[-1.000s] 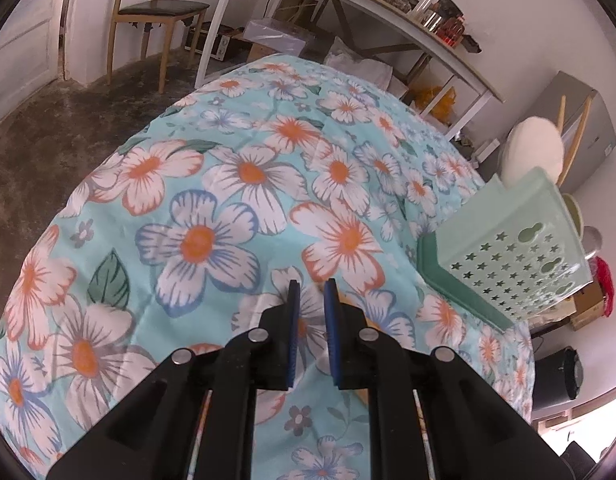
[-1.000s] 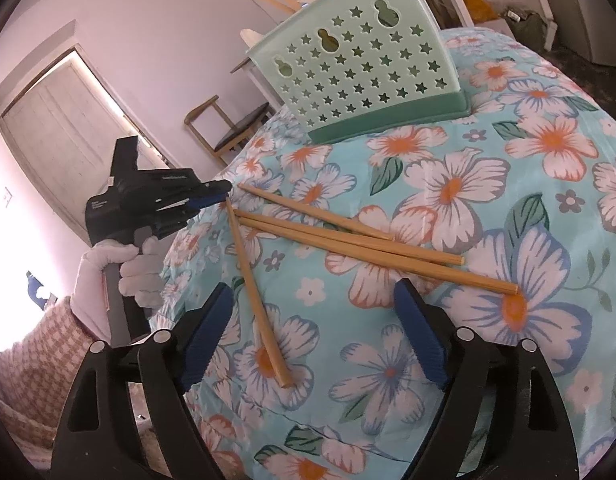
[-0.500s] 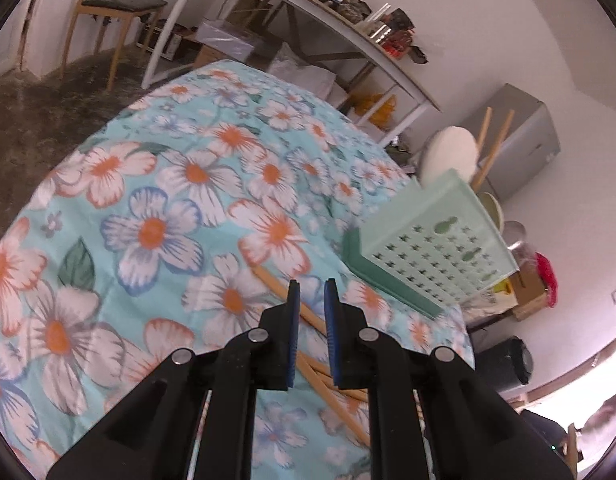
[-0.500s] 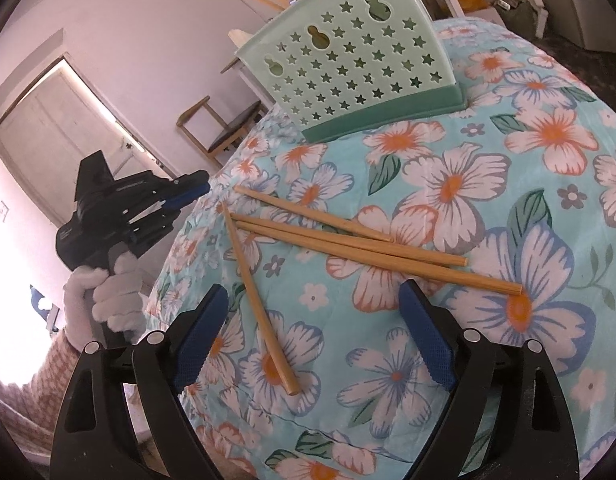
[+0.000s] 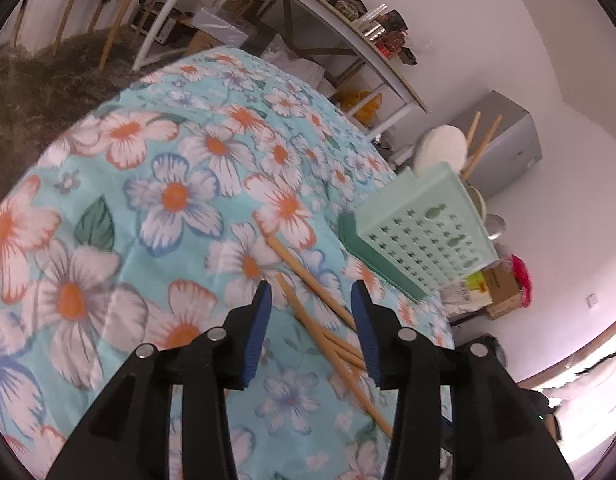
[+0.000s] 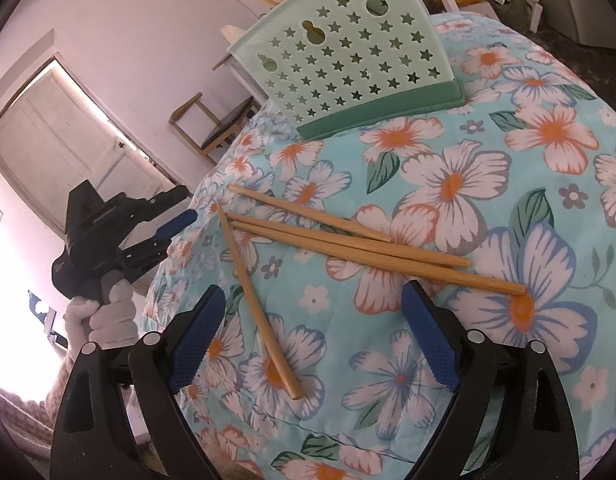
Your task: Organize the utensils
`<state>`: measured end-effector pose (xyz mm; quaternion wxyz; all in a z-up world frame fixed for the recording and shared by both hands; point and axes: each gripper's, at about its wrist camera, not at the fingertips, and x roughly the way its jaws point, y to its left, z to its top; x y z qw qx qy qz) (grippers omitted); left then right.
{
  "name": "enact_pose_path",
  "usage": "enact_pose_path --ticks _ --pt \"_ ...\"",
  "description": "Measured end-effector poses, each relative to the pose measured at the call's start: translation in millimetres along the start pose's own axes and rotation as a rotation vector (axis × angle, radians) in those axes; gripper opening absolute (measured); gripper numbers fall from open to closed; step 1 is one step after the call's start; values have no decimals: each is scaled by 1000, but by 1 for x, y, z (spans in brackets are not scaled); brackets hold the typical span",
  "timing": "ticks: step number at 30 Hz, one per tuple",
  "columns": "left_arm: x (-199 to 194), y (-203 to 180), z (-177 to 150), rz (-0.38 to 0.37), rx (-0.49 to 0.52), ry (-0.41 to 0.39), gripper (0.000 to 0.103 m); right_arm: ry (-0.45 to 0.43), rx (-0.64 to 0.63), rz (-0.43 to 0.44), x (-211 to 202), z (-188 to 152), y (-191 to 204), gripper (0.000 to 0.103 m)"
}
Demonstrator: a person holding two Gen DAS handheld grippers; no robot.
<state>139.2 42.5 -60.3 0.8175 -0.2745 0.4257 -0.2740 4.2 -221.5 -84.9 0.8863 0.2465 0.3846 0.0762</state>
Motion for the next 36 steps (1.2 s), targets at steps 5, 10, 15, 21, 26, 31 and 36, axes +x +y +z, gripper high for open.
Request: enact_pose_path --ticks 5,10,15,21,26,31,36 --pt "7 -15 -21 -88 27 90 40 10 -20 -14 4 1 4 89" --pt "24 -16 -34 -123 -31 176 38 9 -1 -7 7 2 4 89" --pt "41 4 -35 -116 -169 223 28 4 -8 -12 10 1 6 90" --pt "47 16 -34 -85 -253 230 13 2 -9 -4 7 0 3 90" --pt "44 14 -34 -67 -241 213 12 -3 -13 2 3 -2 2 90" --pt "36 9 -33 -46 -230 192 11 -4 -14 4 0 -3 1 90" --pt "30 8 -33 6 -179 183 12 -3 -12 5 0 -3 1 90"
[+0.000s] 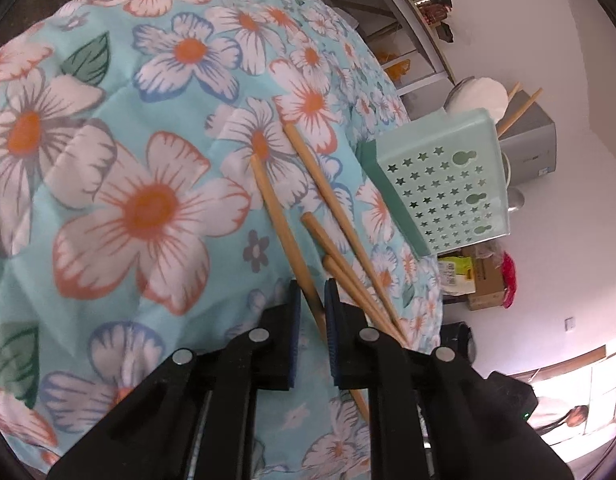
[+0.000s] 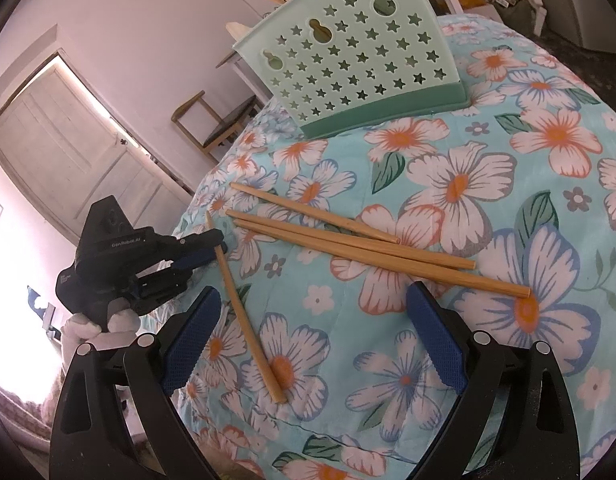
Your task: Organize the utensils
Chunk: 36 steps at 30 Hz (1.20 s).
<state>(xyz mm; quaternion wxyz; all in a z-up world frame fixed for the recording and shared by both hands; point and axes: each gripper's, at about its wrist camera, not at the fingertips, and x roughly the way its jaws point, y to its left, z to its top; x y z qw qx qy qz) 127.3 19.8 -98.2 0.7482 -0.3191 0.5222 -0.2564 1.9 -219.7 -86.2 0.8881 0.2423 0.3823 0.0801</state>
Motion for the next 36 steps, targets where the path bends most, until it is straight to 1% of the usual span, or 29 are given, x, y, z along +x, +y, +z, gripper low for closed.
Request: enact_pose_path --ticks 7,14,19,23,26,36 --pt "7 -7 3 51 44 15 13 4 13 3 0 1 0 90" --pt "11 -6 8 49 15 25 13 5 9 -3 1 1 3 90" --pt "11 -2 11 35 -15 36 13 6 13 3 1 1 3 90" --pt "12 -4 9 48 -17 24 13 2 7 -1 2 0 5 92" --pt "13 -8 7 71 -3 9 13 2 7 -4 3 0 6 93" --pt "12 -14 5 110 44 -5 13 0 16 -4 5 1 7 93"
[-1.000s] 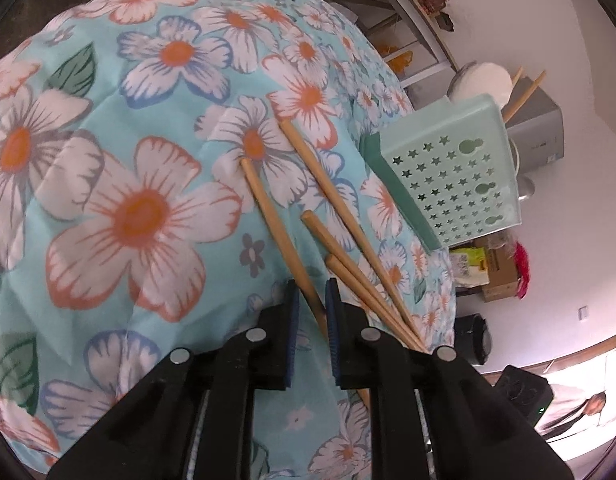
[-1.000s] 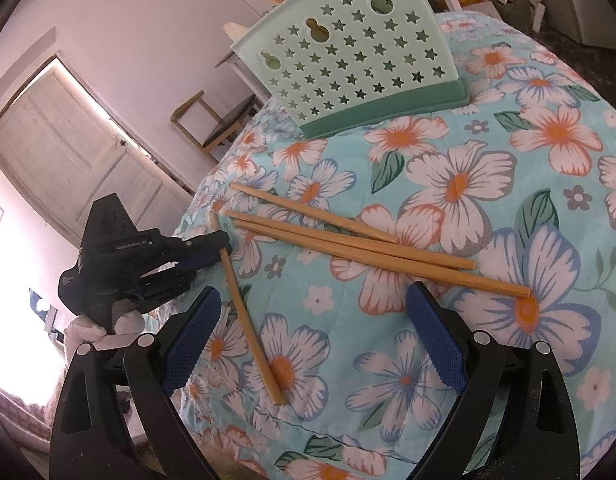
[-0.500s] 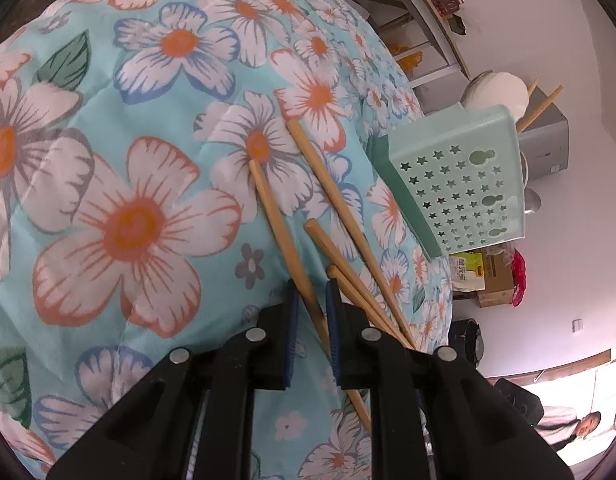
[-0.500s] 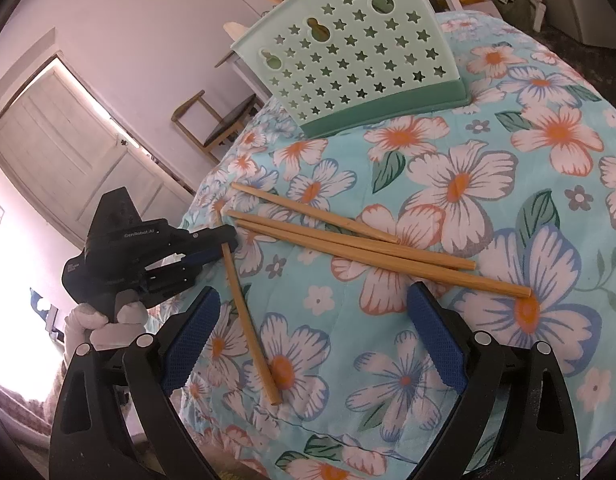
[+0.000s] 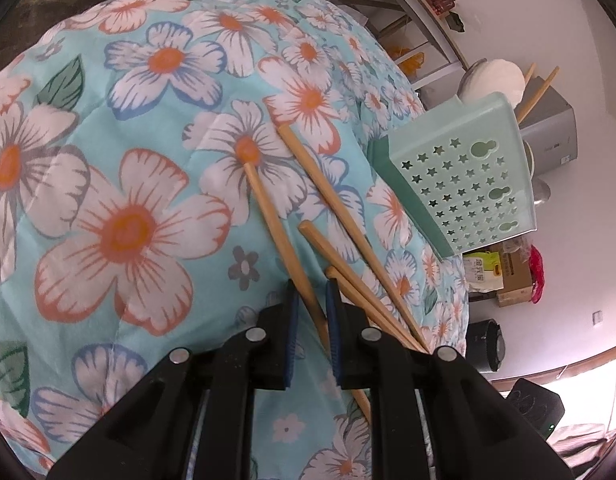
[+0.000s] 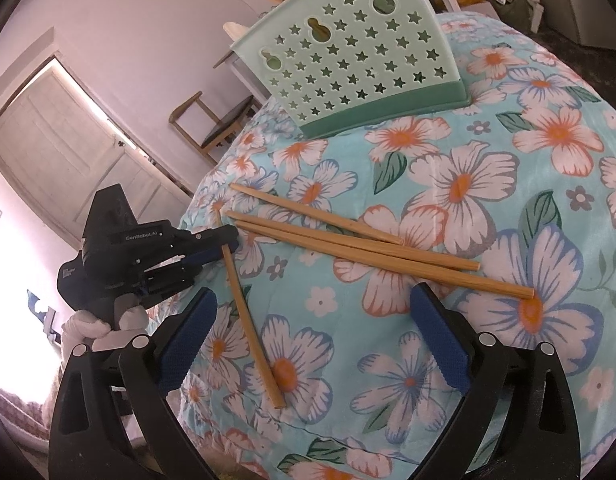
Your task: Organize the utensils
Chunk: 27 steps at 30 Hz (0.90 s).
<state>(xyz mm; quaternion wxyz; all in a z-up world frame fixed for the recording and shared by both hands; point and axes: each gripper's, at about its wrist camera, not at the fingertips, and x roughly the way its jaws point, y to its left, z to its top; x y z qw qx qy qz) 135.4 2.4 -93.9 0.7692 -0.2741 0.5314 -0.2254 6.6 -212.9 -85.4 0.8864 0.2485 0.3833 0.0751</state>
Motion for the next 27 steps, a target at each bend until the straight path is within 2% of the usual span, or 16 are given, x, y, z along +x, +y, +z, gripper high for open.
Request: enact_pose_path --ticks 27 --pt "3 -17 -1 116 57 -2 14 -6 3 13 -4 -2 -4 95"
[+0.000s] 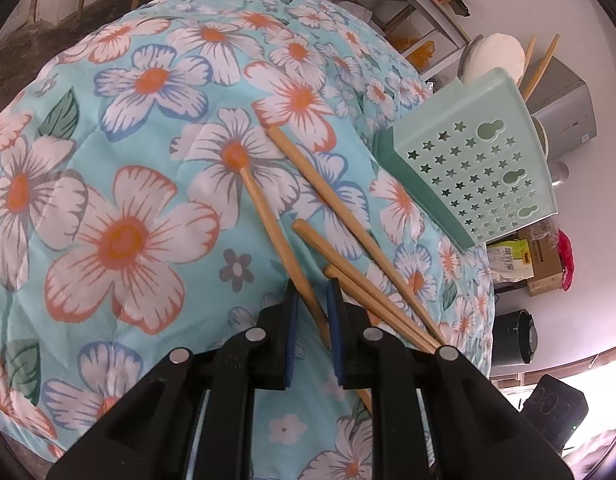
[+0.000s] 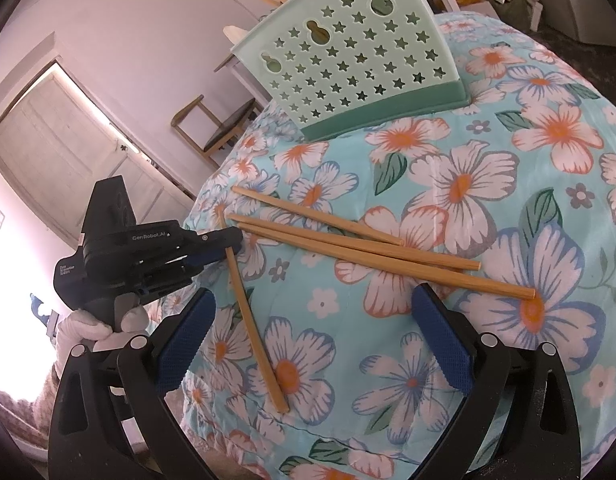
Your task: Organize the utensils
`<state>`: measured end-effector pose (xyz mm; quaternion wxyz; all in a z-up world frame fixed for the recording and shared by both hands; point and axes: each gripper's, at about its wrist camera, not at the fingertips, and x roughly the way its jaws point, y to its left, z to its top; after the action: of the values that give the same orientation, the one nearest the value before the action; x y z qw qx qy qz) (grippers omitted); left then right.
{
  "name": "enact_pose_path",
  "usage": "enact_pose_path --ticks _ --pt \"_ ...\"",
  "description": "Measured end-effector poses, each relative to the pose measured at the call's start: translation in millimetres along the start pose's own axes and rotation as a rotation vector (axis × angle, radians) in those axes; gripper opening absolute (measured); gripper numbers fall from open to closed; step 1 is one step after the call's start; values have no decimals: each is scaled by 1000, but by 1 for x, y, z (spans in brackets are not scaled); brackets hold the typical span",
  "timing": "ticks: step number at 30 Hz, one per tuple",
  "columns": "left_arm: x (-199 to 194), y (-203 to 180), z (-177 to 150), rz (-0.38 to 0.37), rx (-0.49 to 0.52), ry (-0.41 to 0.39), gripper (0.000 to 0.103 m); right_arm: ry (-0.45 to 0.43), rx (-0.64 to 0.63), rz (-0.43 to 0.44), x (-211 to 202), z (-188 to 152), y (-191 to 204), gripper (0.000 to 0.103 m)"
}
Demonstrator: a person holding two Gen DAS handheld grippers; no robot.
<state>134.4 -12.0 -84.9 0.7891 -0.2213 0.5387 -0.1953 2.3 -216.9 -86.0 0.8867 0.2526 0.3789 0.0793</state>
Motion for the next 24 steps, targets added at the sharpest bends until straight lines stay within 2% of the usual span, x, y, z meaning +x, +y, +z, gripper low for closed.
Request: enact_pose_path --ticks 24 --pt "1 -3 -1 27 2 -11 15 -8 11 6 -2 2 -1 95"
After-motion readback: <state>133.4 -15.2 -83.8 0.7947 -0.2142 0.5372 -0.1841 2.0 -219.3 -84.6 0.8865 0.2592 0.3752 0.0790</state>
